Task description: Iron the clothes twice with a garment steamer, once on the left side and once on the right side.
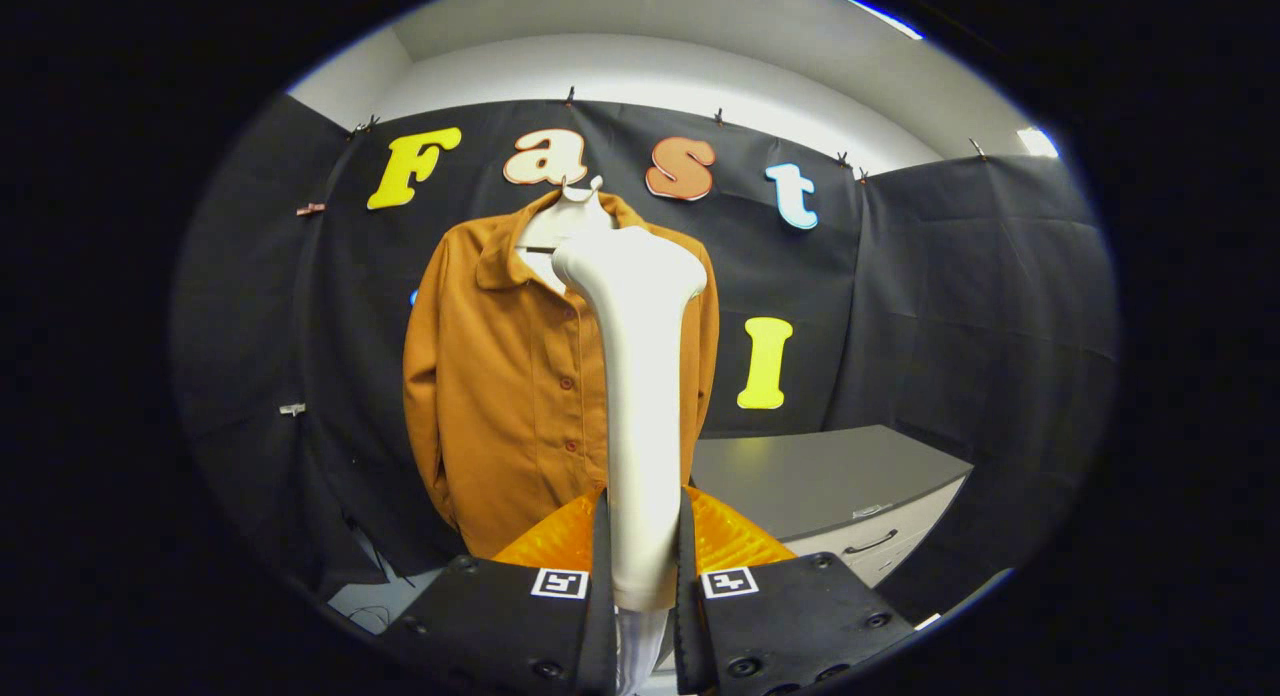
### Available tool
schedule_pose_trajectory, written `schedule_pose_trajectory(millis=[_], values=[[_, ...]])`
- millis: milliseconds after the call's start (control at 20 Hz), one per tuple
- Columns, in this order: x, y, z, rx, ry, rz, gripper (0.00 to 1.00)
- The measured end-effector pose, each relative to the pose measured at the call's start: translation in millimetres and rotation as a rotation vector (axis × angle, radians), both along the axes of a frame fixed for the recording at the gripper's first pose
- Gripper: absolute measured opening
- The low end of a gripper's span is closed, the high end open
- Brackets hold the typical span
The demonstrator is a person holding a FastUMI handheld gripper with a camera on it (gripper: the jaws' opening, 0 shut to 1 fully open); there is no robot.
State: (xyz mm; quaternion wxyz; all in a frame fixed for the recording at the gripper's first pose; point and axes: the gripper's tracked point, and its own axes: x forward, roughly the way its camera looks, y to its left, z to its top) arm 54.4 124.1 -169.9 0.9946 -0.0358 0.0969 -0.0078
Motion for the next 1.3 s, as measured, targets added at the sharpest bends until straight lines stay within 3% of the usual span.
schedule_pose_trajectory(millis=[600,1300], values=[[-24,-19,80,0.035,-0.095,0.015,0.26],[-33,-18,96,0.049,-0.117,0.02,0.26]])
